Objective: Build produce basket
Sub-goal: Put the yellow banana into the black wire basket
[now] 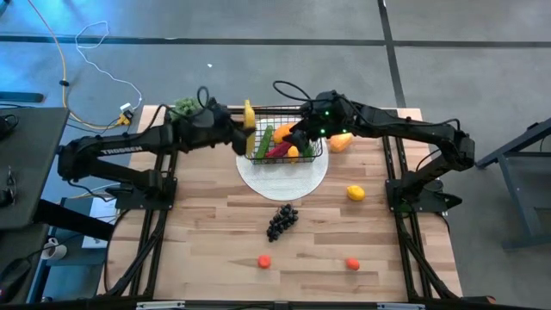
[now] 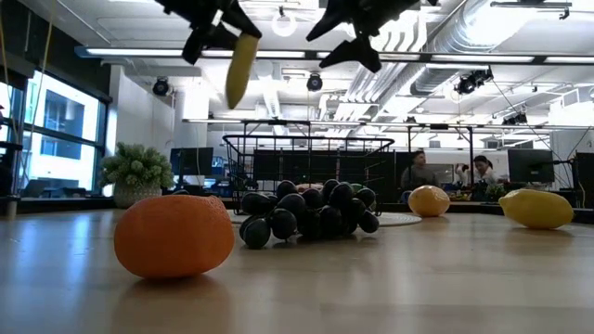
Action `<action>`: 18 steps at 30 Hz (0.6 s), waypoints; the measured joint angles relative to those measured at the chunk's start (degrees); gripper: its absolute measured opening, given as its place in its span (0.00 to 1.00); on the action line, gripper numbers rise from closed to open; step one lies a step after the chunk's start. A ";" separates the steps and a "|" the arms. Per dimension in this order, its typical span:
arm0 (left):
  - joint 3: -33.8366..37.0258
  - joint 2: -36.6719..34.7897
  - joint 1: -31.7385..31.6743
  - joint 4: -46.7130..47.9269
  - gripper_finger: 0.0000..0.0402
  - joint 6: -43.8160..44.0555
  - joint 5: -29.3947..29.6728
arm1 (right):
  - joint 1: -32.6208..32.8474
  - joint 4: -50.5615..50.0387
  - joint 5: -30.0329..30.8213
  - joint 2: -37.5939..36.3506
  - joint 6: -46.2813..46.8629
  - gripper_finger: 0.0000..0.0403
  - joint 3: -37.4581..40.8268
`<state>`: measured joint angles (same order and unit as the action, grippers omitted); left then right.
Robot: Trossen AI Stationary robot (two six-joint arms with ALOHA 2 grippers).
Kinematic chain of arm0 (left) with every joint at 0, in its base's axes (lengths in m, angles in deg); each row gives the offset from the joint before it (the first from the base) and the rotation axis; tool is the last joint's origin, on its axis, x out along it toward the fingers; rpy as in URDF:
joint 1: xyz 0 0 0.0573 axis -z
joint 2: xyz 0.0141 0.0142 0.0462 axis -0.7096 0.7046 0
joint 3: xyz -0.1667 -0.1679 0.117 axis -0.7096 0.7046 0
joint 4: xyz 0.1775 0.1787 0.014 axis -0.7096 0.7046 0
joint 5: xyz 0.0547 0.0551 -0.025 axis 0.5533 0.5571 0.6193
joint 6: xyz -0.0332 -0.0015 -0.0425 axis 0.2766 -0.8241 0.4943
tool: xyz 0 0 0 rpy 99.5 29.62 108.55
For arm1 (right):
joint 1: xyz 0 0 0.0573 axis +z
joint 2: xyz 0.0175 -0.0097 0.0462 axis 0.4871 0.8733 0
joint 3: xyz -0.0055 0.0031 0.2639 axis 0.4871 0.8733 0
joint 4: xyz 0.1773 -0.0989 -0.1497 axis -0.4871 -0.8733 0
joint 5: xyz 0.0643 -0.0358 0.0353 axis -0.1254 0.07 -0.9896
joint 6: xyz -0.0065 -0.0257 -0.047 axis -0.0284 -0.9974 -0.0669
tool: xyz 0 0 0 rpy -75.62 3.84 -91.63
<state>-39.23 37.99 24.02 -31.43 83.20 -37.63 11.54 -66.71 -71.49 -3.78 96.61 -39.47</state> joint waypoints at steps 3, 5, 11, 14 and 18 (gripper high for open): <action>-0.04 0.51 -1.71 -5.16 0.30 -0.27 2.24 | 0.00 1.65 0.02 0.14 -0.82 0.60 0.00; -0.04 1.30 -2.64 -7.79 0.30 -0.92 2.99 | 0.00 4.05 0.10 0.35 -1.70 0.60 0.00; -0.04 5.11 -3.99 -15.69 0.30 -1.97 3.94 | 0.68 12.36 4.80 0.76 -9.23 0.60 -0.02; -0.04 7.10 -4.06 -19.75 0.30 -2.03 4.06 | 1.36 14.52 9.41 0.74 -13.71 0.60 -0.02; -0.04 9.50 -4.03 -23.47 0.30 -2.08 4.04 | 2.15 17.41 10.81 1.09 -17.05 0.60 -0.03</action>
<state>-39.27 47.49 19.99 -54.90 81.12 -33.60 13.69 -49.30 -60.68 -2.69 79.56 -39.50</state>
